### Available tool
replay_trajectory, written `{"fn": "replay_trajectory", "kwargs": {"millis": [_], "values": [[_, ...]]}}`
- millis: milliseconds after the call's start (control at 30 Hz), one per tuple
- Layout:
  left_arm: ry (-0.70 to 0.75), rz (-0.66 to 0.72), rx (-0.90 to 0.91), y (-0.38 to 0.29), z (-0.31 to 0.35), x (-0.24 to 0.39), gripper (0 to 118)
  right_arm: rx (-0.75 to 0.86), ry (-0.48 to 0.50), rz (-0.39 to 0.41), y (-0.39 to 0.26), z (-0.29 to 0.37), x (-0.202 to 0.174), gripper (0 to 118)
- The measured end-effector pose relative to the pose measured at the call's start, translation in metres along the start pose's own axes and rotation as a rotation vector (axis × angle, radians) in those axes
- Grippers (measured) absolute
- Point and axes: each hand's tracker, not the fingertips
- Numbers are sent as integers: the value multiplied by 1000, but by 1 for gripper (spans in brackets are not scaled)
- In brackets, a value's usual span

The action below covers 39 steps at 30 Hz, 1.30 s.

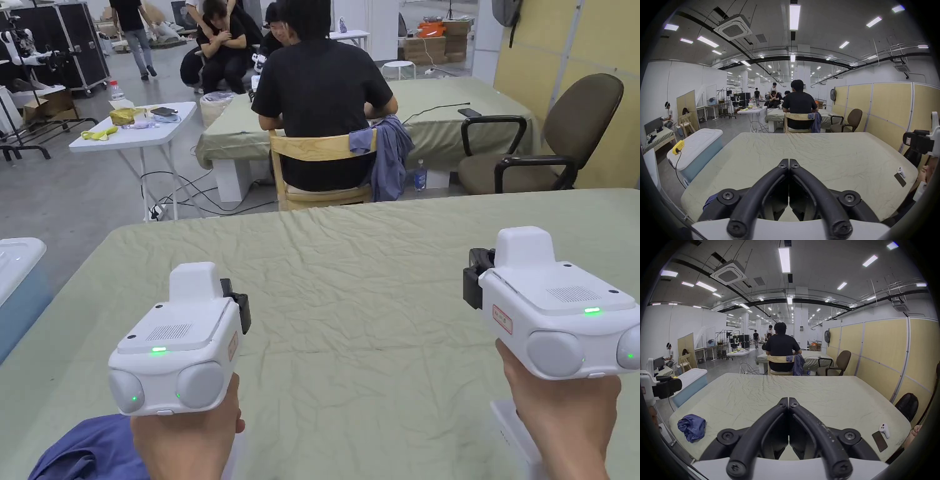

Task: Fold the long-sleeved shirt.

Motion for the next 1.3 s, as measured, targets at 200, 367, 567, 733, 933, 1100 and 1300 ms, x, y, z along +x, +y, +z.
{"fn": "replay_trajectory", "kwargs": {"millis": [200,367,567,733,933,1100,1300], "values": [[-3,2,0,-1,-1,1,0,-8,-11,-4,-3,0,3,1],[7,10,-2,-10,9,-13,0,-15,34,19,-7,-1,-17,1],[140,10,-30,-27,31,-68,0,-9,195,60,-7,-16,-85,1],[276,56,-43,-43,61,-135,0,-7,364,103,-9,-25,-163,1],[414,92,-99,-71,103,-198,0,-24,547,116,-20,-28,-250,1],[480,120,-124,-88,120,-230,0,-41,612,139,-28,-28,-289,1],[452,118,-156,-92,108,-242,0,-72,629,170,-38,-35,-303,1]]}}
